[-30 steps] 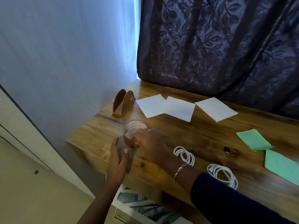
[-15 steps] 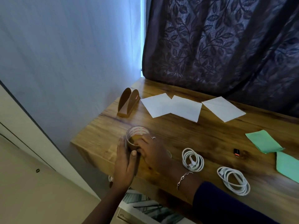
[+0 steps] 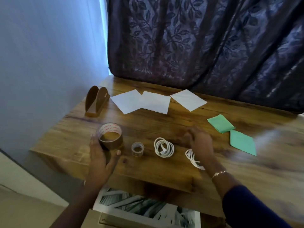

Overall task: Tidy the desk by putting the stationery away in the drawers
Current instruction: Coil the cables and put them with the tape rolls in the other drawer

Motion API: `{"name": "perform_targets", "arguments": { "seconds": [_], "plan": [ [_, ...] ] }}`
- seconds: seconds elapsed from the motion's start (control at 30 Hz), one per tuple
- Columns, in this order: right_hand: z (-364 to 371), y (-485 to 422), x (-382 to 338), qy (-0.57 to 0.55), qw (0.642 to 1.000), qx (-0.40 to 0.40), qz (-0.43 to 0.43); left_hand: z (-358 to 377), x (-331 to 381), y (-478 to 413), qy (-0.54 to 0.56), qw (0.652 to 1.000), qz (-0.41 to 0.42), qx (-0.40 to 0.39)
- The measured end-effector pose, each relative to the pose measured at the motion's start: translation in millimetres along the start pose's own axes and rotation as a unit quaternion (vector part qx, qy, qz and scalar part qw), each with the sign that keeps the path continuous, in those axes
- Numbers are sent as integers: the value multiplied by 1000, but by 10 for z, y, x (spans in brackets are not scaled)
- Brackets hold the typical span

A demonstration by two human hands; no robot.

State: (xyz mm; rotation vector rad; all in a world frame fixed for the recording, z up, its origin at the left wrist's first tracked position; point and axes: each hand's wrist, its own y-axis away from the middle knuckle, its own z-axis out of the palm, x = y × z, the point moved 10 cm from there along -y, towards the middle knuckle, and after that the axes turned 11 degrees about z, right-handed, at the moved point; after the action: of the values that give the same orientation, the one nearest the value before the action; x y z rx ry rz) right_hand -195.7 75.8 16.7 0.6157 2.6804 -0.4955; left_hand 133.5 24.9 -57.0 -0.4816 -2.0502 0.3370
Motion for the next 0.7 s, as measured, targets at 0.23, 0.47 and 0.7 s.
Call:
{"name": "perform_targets", "arguments": {
  "seconds": [0.23,0.47,0.7],
  "plan": [
    [259,-250,539,110,984,-124,68,132,157,52,-128,986,59,-86],
    [271,-191,506,203,973,-77,75,230,198,81,-156,973,96,-143],
    [293,-274,552,187,976,-89,73,244,193,88,-157,971,106,-148]
  ]
}}
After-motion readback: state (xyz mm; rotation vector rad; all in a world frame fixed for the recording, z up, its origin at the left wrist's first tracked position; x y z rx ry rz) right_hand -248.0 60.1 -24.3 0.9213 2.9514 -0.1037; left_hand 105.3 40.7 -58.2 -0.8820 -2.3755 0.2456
